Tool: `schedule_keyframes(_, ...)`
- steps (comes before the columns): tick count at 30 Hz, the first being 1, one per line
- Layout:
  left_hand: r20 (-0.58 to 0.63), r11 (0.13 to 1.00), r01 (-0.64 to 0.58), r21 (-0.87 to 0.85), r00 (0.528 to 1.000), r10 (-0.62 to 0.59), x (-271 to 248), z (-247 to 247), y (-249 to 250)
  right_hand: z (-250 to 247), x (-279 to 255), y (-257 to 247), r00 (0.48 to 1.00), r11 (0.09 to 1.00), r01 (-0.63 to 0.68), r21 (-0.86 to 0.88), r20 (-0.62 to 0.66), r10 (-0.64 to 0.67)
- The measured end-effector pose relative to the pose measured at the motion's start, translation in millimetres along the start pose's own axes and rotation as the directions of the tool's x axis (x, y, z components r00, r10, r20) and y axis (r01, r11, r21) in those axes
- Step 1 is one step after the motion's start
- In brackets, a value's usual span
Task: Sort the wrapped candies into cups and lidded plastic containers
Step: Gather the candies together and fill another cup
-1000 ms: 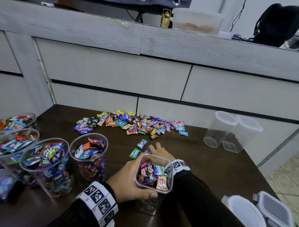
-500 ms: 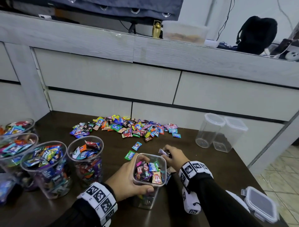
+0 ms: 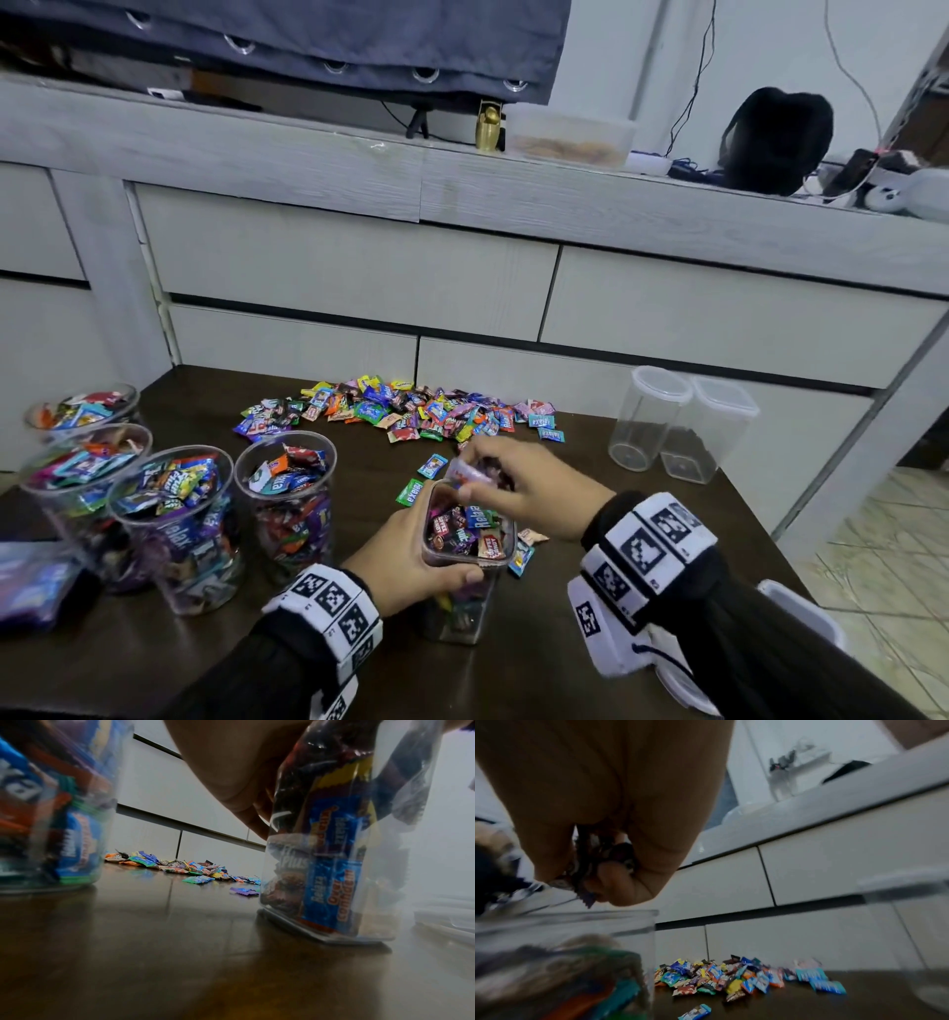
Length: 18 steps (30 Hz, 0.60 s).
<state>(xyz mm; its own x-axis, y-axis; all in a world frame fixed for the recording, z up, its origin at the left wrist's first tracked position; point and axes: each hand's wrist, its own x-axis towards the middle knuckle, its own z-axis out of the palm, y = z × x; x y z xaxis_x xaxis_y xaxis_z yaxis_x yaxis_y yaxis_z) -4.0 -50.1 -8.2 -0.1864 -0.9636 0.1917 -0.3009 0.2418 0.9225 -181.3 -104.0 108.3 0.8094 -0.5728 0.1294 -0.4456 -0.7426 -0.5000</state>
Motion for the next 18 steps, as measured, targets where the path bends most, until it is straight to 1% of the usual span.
schedule_keyframes(1,-0.007,1.0,-0.006,-0.001,1.0,0.006,-0.3,0.6,0.6,3.0,0.2,-4.0,0.998,0.997,0.023,-0.079,0.057,-0.018)
schedule_keyframes(3,-0.023,1.0,-0.01,0.007,1.0,0.01,-1.1,1.3,2.1,7.4,1.4,-9.9,0.99,0.979,0.041,-0.197,0.142,-0.013)
schedule_keyframes(6,-0.027,1.0,0.003,0.011,1.0,-0.003,-2.0,2.3,4.3,8.5,2.6,-15.8,0.981,0.958,0.02,-0.286,0.191,0.036)
schedule_keyframes(10,-0.034,1.0,0.004,-0.026,0.999,-0.005,-2.6,4.2,3.4,3.8,3.1,-17.4,0.981,0.958,-0.002,-0.288,0.188,0.058)
schedule_keyframes(13,-0.018,0.999,0.014,-0.032,1.0,-0.015,-2.5,3.8,3.5,0.4,2.5,-15.8,0.988,0.963,-0.003,-0.268,0.146,0.043)
schedule_keyframes(16,-0.014,0.999,0.035,-0.013,0.999,-0.035,-2.6,3.0,3.4,0.3,0.1,-14.5,0.994,0.986,-0.005,-0.169,0.11,0.024)
schedule_keyframes(18,-0.019,1.0,0.023,-0.004,1.0,-0.023,-3.1,3.4,4.2,0.9,-2.2,-14.6,0.995,0.995,-0.013,-0.096,0.101,0.023)
